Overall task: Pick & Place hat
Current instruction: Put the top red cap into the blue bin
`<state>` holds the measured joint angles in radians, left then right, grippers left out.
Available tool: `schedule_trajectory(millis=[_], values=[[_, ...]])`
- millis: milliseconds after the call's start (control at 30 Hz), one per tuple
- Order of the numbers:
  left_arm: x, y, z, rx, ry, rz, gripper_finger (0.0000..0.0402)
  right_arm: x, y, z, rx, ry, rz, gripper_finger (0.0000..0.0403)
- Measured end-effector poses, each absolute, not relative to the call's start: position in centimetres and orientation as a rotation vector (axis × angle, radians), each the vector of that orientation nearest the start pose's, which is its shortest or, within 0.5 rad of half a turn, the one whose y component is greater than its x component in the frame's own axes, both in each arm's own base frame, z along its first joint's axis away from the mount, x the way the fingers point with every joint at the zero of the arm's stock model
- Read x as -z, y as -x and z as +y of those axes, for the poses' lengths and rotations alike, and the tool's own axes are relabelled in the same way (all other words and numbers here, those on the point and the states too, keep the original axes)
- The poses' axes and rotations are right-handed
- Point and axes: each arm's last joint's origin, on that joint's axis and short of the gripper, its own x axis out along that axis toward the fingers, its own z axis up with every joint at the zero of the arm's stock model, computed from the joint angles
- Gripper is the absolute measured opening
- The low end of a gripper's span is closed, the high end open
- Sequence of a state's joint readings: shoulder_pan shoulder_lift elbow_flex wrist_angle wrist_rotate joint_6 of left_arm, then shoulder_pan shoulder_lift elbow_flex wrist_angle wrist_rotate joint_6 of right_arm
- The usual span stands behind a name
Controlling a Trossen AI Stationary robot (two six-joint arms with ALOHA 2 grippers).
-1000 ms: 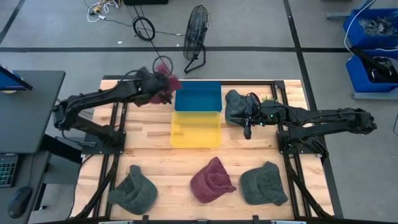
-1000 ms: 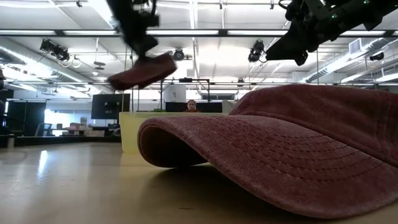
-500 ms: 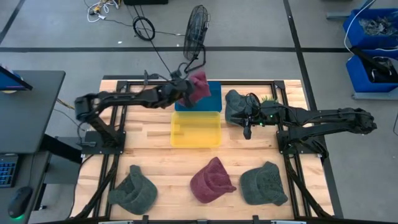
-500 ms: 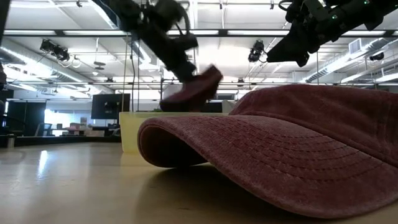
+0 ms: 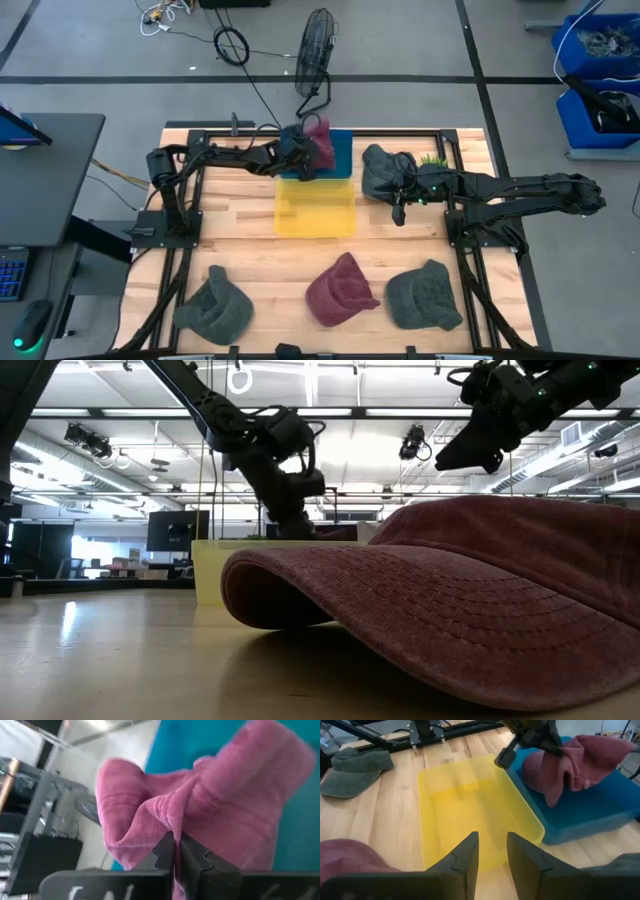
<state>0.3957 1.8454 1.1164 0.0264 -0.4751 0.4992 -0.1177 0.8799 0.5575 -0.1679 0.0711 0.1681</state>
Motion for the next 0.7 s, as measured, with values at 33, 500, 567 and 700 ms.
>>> schedule_trajectory(millis=[33,500,567,700], values=[[-17.7,-34.9,16.1,-0.637,-0.461,0.94,0.003,-24.0,-18.7,-2.4,0.228,-0.184,0.477,0.0107],[-17.0,-34.3,15.7,-0.608,-0.447,1.034,0.0121,-24.0,-18.6,-2.4,0.23,-0.19,0.48,0.0107],[-17.3,-34.4,15.6,-0.641,-0.44,1.033,0.0143,-24.0,-18.7,-2.4,0.23,-0.192,0.477,0.0107],[-19.5,-34.4,14.2,-0.706,-0.496,1.078,0.0181,-24.1,-18.7,-2.2,0.214,-0.221,0.473,0.0107]])
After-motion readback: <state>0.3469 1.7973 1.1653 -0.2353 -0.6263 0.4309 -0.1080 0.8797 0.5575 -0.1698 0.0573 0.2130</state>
